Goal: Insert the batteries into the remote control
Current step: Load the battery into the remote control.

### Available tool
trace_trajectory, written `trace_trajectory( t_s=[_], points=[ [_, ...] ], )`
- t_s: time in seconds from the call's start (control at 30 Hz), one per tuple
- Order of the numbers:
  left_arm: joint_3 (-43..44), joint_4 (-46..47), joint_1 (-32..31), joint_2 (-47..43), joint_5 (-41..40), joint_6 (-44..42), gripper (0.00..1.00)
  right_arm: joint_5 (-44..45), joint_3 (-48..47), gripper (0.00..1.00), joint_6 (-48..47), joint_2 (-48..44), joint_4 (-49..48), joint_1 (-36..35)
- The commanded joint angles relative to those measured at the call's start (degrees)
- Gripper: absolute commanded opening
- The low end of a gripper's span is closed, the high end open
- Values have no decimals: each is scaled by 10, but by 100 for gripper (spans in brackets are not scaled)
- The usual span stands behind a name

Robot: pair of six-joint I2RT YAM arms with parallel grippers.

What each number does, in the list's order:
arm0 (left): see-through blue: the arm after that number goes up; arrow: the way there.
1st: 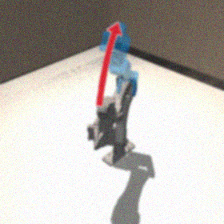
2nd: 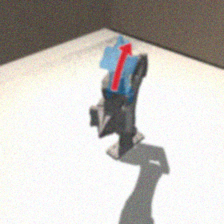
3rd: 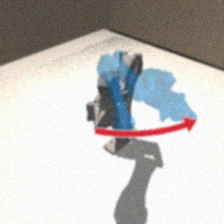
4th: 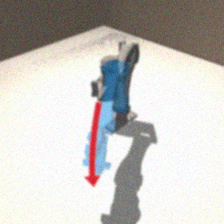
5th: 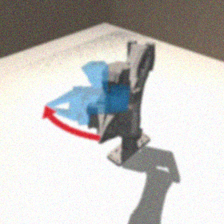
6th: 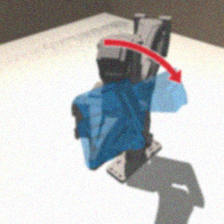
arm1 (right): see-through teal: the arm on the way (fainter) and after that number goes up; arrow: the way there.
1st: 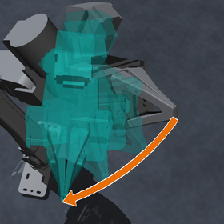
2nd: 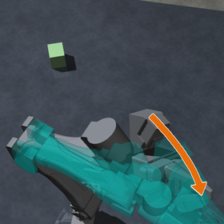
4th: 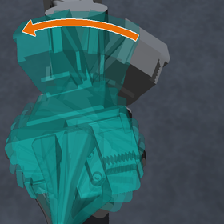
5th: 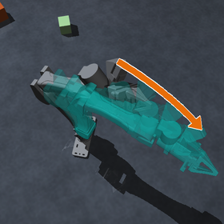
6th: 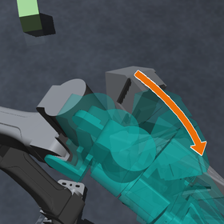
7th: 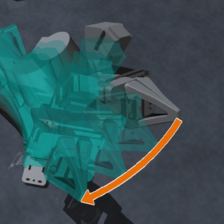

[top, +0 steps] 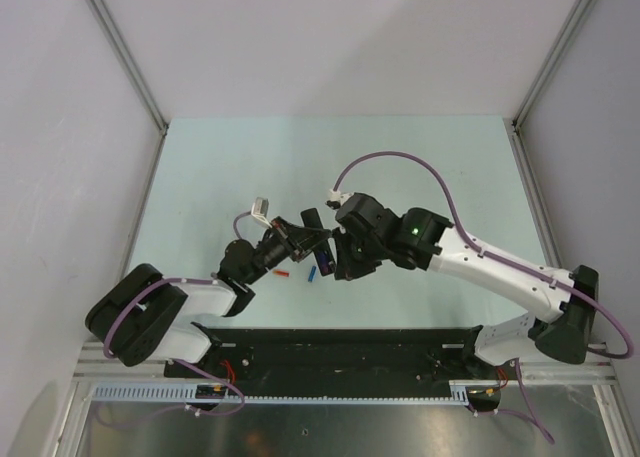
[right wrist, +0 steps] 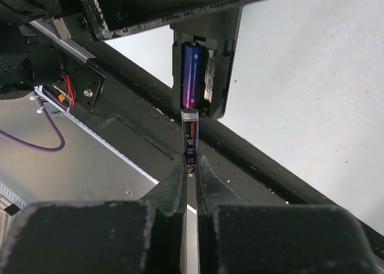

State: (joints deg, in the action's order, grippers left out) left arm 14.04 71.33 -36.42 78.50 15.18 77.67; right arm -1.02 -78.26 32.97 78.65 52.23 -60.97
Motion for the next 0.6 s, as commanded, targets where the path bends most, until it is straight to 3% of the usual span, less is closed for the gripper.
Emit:
trace_trajectory(
  t_s=[0.0,0.57],
  points=[
    [19,54,-10,2,1,10,0,-23,-37,0,-14,19,12,8],
    [-1,54,-12,-16,-9,-5,0,-14,-78,0,-13,73,45,23]
  ],
)
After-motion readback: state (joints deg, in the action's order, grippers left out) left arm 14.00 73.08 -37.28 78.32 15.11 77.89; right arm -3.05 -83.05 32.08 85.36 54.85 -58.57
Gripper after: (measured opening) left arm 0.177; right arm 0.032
